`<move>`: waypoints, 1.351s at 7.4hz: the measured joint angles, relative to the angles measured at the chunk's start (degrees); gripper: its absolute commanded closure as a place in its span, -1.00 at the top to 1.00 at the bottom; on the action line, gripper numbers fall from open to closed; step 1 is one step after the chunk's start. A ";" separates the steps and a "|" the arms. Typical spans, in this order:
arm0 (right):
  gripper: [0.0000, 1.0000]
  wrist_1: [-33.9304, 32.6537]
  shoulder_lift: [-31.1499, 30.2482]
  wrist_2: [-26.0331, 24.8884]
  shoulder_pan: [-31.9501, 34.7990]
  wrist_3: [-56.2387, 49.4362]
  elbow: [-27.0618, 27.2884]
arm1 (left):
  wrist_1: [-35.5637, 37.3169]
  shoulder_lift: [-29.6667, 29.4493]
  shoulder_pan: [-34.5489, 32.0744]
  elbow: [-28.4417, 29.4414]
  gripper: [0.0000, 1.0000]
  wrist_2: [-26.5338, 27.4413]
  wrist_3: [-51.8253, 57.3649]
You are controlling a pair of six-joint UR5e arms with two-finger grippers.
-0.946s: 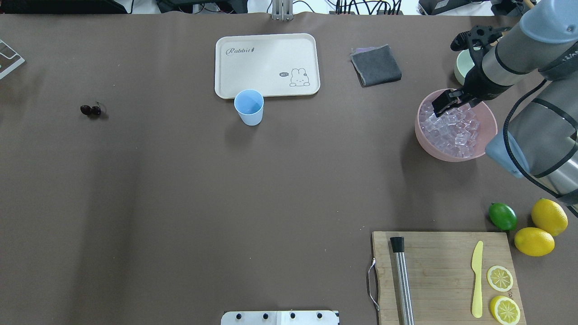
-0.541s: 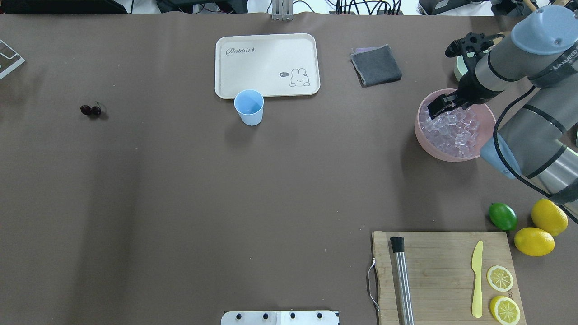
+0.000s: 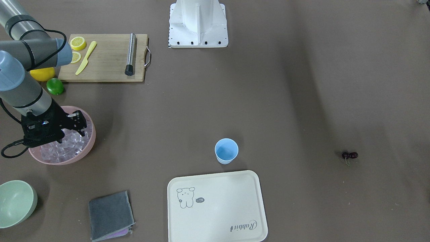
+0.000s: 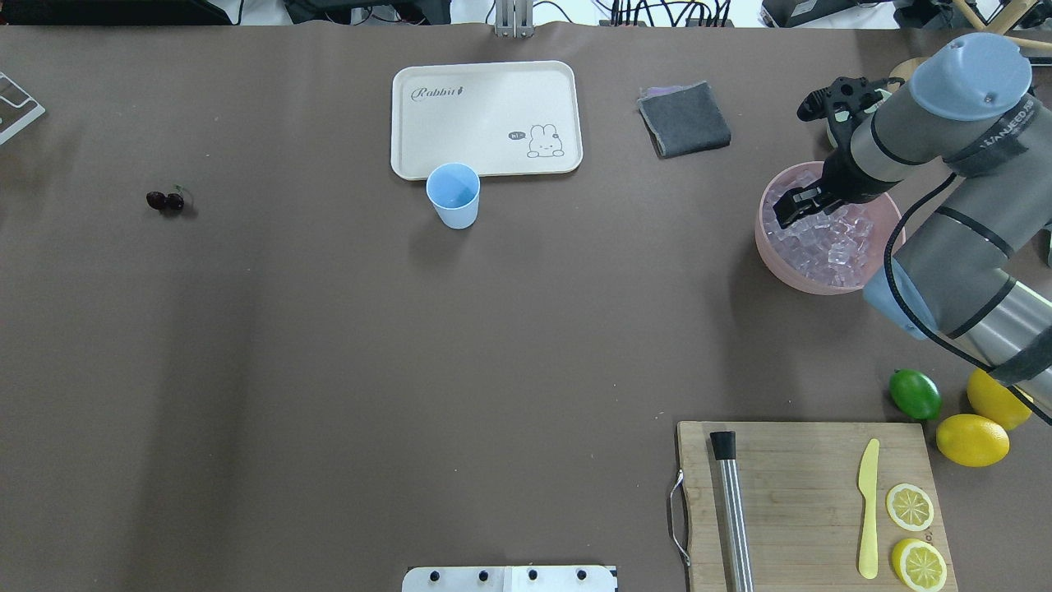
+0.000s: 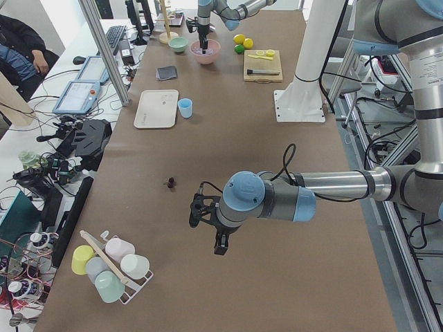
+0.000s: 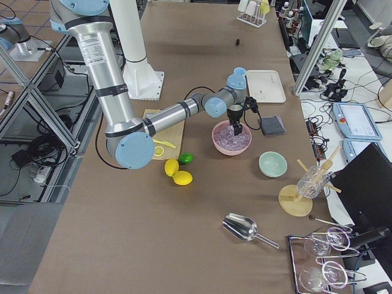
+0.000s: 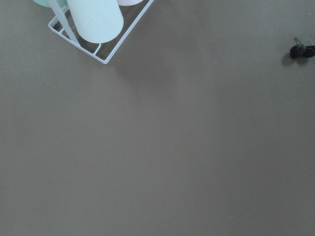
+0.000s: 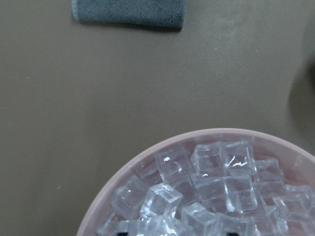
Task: Put ice and cherries in cup
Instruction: 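Reach the right gripper into the pink bowl and grasp an ice cube, then carry the ice cube with the right gripper over the light-blue cup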
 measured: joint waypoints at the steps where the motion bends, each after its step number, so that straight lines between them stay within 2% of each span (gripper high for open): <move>1: -0.70 -0.04 -0.05 0.05 -0.05 -0.04 0.22 | 0.00 0.00 0.00 0.00 0.96 0.00 0.00; 5: -0.74 -0.64 0.52 1.24 0.33 1.15 1.58 | -0.08 0.00 0.00 0.03 0.96 0.00 0.00; 6: -0.74 -1.42 1.24 3.45 1.38 2.38 2.93 | -0.11 0.00 0.00 0.10 0.96 0.00 0.00; 8: -0.74 -4.98 6.99 7.44 2.11 9.53 4.45 | -0.15 0.00 0.00 0.15 0.96 0.02 0.00; 9: -0.74 -5.87 11.49 6.61 -0.03 16.11 3.67 | -0.12 0.00 0.00 0.13 0.96 0.04 0.00; 10: -0.74 -6.30 17.53 2.86 -3.75 23.92 0.80 | -0.10 -0.02 0.00 0.13 0.96 0.02 0.00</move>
